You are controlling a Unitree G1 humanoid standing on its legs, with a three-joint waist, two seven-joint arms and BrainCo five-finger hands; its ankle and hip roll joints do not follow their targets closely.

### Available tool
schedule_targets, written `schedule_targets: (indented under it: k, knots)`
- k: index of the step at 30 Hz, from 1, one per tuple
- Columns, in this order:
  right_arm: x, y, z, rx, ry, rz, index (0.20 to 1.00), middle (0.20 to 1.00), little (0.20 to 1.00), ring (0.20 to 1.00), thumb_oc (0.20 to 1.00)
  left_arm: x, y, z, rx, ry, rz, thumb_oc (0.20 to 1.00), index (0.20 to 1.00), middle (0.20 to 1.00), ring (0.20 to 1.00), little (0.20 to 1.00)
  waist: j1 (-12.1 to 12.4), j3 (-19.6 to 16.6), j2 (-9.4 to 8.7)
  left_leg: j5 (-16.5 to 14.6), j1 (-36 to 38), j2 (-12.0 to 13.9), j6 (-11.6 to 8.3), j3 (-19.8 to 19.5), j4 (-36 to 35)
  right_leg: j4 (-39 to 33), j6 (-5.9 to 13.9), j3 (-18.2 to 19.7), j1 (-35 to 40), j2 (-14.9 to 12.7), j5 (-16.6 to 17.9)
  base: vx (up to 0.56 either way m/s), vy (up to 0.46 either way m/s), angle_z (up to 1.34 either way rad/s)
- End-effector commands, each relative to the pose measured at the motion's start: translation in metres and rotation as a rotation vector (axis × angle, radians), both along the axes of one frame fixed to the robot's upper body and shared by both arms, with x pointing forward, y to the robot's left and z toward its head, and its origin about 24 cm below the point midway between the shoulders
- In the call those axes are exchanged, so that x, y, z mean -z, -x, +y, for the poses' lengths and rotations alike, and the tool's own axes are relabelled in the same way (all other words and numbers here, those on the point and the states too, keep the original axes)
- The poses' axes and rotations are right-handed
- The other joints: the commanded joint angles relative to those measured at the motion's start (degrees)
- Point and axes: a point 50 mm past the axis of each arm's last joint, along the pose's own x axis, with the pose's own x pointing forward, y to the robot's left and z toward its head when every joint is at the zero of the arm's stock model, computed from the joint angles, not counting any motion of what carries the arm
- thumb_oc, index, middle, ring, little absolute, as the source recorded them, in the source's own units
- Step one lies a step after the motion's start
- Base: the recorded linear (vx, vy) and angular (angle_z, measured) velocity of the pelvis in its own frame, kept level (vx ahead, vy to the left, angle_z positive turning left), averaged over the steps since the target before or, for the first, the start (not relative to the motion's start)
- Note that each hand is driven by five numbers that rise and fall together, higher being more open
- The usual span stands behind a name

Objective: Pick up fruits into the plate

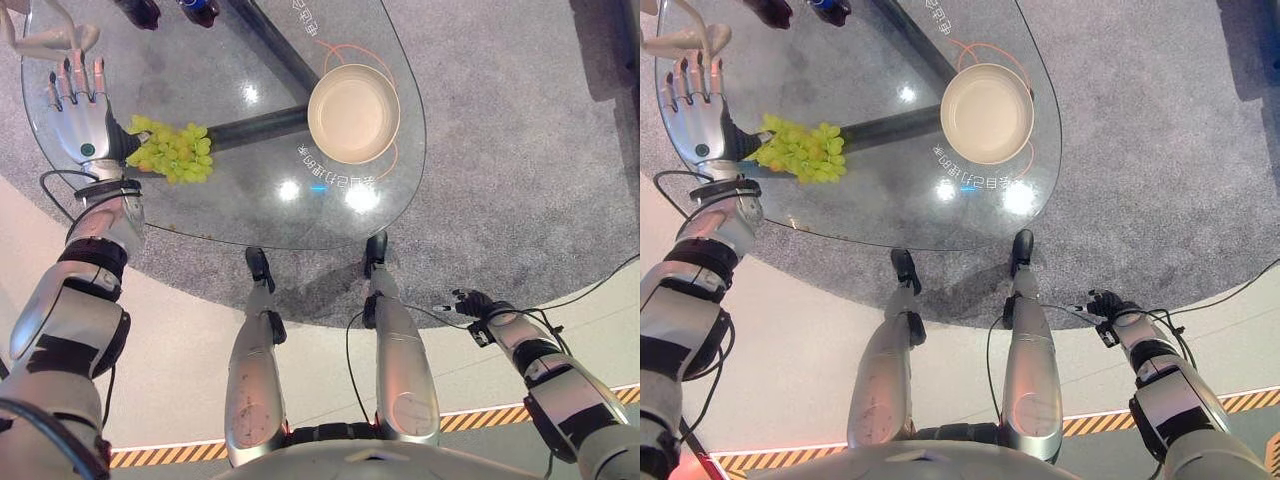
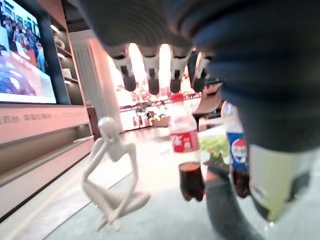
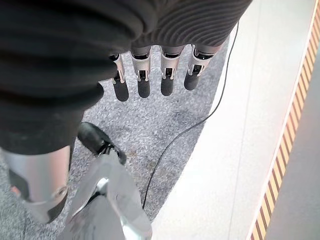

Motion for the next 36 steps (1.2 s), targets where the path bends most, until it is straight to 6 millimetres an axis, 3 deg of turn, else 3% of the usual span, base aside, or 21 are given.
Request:
schedule_targets:
  k: [1, 8, 17, 25, 36]
  knots:
    - [0.014, 0.014, 0.005, 0.007, -0.014, 0.039, 1.0, 1.0, 1.0, 1.0, 1.0, -0.027, 0.007, 0.021, -0.043, -0.129, 0.012, 1.0, 1.0, 1.0, 1.0, 1.0, 0.3, -0.1, -2.64, -6.9, -6.0, -3.8, 0.96, -0.8, 8.2, 7.4, -1.79, -2.0, -2.9, 4.2, -7.1, 0.0, 0.0, 0.0]
    - [0.002, 0.006, -0.006, 0.034, 0.019, 0.011, 1.0, 1.0, 1.0, 1.0, 1.0, -0.012, -0.005, 0.012, -0.049, -0.221, 0.265, 1.0, 1.0, 1.0, 1.0, 1.0, -0.7, -0.1, -1.92, -7.1, -6.5, -3.8, 1.07, 0.2, 8.9, 7.2, -1.45, -1.9, -3.7, 3.7, -6.5, 0.0, 0.033, 0.01]
    - [-0.012, 0.003, -0.026, 0.07, 0.057, -0.018, 1.0, 1.0, 1.0, 1.0, 1.0, 0.004, -0.01, 0.012, -0.045, -0.217, 0.509, 1.0, 1.0, 1.0, 1.0, 1.0, -1.7, -0.1, -0.74, -7.7, -8.5, -4.0, 1.11, 1.2, 10.6, 7.6, -1.28, -1.4, -5.8, 3.2, -6.2, 0.01, 0.045, -0.03]
    - [-0.014, 0.005, -0.032, 0.083, 0.046, -0.04, 1.0, 1.0, 1.0, 1.0, 1.0, 0.009, -0.004, 0.024, -0.127, -0.224, 0.53, 1.0, 1.0, 1.0, 1.0, 1.0, -2.3, -0.1, -0.29, -8.8, -10.8, -4.2, 1.31, 1.3, 13.8, 9.0, -1.56, -0.8, -7.8, 2.9, -6.5, 0.02, 0.036, -0.06]
    - [-0.007, 0.021, -0.04, 0.123, 0.04, -0.051, 1.0, 1.0, 1.0, 1.0, 1.0, 0.008, 0.008, 0.05, -0.312, -0.254, 0.572, 1.0, 1.0, 1.0, 1.0, 1.0, -3.8, -0.1, -1.77, -11.3, -16.5, -3.9, 1.99, 0.8, 20.1, 12.5, -2.15, 0.8, -12.6, 3.5, -6.9, 0.01, 0.013, -0.01]
